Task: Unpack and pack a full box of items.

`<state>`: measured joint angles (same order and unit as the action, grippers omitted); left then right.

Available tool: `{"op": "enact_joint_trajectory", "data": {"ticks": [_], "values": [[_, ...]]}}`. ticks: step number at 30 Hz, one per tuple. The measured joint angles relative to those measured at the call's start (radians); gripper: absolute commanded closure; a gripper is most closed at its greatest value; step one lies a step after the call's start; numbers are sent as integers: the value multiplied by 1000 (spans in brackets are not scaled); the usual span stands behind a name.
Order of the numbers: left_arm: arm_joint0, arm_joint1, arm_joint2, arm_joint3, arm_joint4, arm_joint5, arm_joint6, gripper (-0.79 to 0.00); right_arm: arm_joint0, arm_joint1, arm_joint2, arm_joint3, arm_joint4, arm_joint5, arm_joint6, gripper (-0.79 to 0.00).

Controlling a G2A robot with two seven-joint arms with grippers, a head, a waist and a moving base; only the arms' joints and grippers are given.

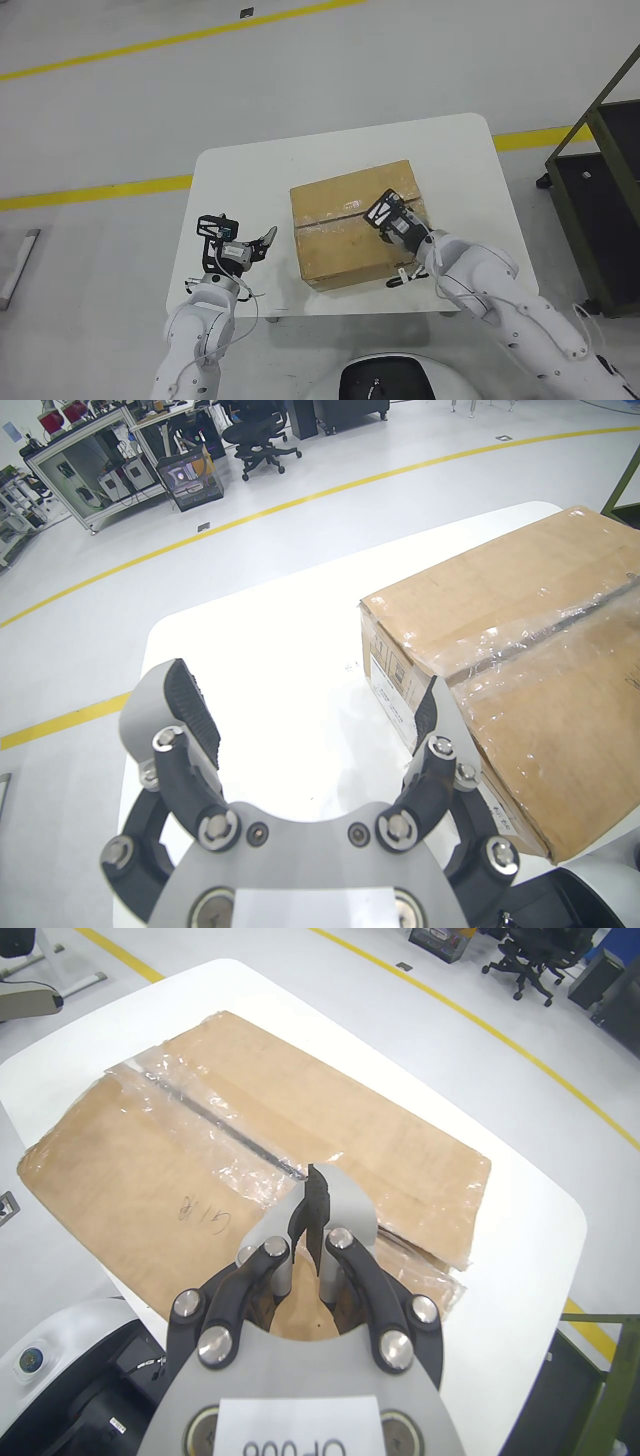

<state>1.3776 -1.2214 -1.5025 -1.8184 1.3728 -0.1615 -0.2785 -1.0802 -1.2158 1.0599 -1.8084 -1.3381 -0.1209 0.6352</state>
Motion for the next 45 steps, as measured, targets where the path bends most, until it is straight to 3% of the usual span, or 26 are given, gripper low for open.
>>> {"op": "enact_joint_trajectory", "data": {"ticks": [11,18,24,29,36,45], "values": [[0,0,0,0,0,0,0,-785,35,1,83,22,-4,11,-4,0],[0,0,0,0,0,0,0,-785,-72,13,117,-107,61,-133,-84,0],[0,0,0,0,0,0,0,-785,-88,7,22,-153,-3,-198,-121,0],[0,0,0,0,0,0,0,-785,8,-18,-101,-80,-86,-189,-193,0],[0,0,0,0,0,0,0,-785,169,-76,-260,126,-122,-129,-280,0],[0,0,0,0,0,0,0,-785,248,-124,-302,353,-26,-93,-340,0]]}}
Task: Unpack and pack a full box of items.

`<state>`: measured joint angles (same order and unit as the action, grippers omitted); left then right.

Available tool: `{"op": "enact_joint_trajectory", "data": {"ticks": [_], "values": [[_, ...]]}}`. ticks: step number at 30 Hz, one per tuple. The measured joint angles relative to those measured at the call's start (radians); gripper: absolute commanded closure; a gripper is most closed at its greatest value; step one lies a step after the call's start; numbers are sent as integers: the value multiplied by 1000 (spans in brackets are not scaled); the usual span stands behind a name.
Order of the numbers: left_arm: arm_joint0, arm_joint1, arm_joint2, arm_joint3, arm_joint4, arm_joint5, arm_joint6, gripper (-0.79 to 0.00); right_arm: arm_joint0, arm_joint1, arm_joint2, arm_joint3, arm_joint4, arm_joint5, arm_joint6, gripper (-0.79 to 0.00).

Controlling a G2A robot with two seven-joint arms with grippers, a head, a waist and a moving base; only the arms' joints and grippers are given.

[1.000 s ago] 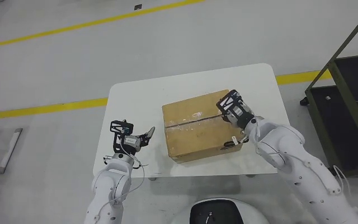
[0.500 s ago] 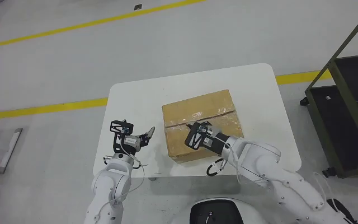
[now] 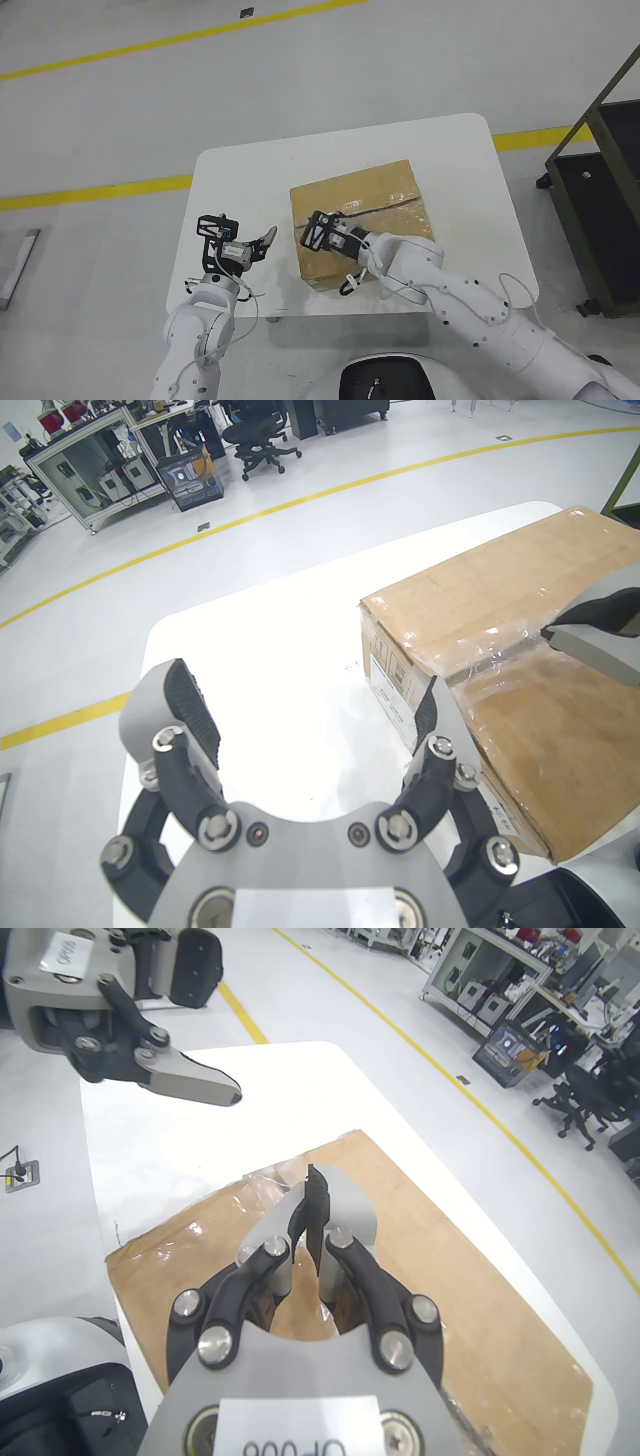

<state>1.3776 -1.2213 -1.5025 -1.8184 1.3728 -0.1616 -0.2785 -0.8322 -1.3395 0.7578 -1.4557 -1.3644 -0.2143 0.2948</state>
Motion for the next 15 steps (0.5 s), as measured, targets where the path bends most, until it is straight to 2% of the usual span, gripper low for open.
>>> {"op": "enact_joint_trajectory", "data": {"ticks": [5,15], "values": [[0,0,0,0,0,0,0,-785,-22,5,49,31,26,-4,-16,0],[0,0,0,0,0,0,0,-785,-128,42,197,-21,35,-41,-17,0]]}}
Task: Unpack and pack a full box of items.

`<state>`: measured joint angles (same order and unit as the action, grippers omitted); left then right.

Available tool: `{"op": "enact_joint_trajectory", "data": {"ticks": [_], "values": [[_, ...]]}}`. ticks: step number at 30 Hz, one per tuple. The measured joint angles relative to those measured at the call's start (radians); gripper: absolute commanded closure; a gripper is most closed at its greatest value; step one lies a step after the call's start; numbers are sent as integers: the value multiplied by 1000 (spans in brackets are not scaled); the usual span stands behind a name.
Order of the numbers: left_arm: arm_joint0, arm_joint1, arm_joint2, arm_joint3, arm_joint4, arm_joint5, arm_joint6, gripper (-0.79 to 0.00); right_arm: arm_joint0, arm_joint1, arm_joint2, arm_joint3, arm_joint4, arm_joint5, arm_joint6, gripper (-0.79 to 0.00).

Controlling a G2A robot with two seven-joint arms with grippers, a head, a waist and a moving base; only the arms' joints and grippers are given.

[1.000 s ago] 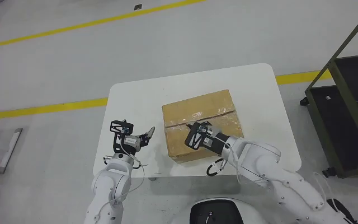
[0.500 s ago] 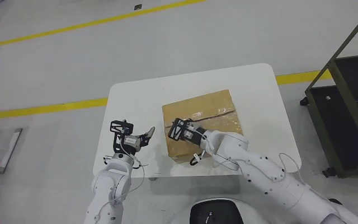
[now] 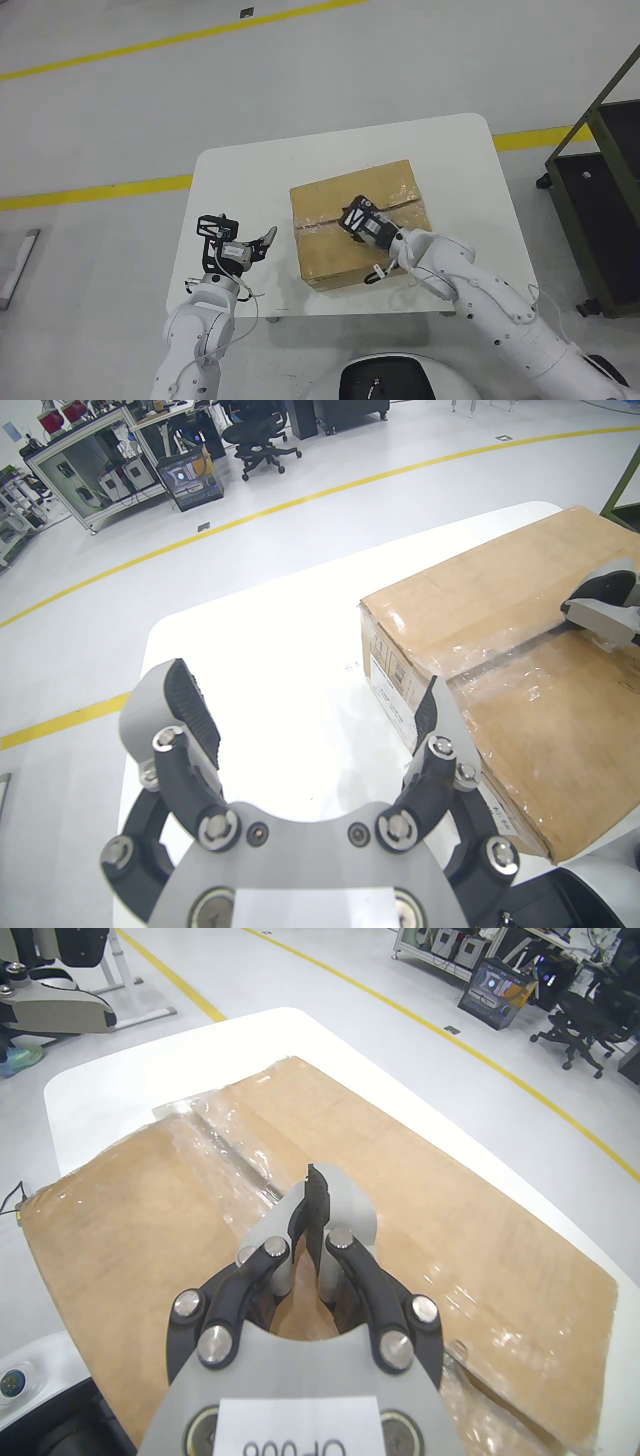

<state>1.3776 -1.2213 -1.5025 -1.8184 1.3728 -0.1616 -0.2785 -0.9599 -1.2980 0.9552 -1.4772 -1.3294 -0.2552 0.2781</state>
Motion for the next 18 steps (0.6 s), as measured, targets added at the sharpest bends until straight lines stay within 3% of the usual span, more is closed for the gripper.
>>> {"op": "enact_joint_trajectory", "data": {"ticks": [10,18], "values": [[0,0,0,0,0,0,0,-785,-158,49,220,-133,-1,-10,15,0],[0,0,0,0,0,0,0,-785,-276,75,397,-257,88,-47,-15,0]]}}
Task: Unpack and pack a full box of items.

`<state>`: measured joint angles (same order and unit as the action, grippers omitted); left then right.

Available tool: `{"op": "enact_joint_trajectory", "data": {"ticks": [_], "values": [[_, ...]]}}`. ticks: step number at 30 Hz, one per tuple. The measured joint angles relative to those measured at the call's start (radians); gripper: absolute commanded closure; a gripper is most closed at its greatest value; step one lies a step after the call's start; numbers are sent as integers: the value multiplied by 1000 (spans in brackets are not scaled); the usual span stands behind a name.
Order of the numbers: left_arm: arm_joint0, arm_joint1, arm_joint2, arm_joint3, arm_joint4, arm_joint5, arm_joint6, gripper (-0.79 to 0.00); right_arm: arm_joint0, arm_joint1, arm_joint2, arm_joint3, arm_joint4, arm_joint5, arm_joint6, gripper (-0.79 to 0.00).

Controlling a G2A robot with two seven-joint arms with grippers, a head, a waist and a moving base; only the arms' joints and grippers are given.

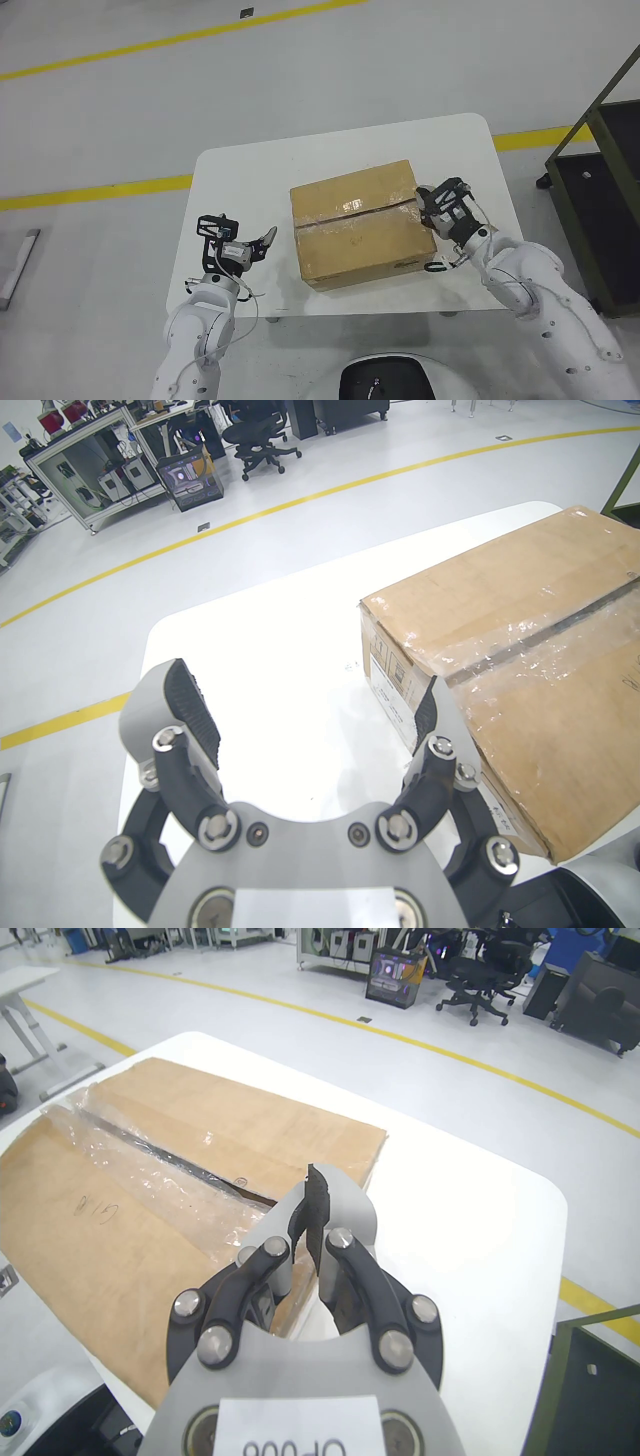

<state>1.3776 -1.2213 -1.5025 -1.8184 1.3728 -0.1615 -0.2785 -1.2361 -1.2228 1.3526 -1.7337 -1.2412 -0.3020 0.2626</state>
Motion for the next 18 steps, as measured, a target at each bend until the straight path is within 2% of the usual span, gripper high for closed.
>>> {"op": "enact_joint_trajectory", "data": {"ticks": [4,7,12,18], "values": [[0,0,0,0,0,0,0,-785,15,-3,-30,-61,46,-62,-8,0],[6,0,-10,3,-5,17,7,-785,72,-14,-125,-55,33,-98,7,0],[26,2,-57,22,37,106,27,-785,228,-58,-337,94,59,-112,-4,0],[53,6,-138,38,54,175,31,-785,396,-122,-520,289,131,-106,-46,0]]}}
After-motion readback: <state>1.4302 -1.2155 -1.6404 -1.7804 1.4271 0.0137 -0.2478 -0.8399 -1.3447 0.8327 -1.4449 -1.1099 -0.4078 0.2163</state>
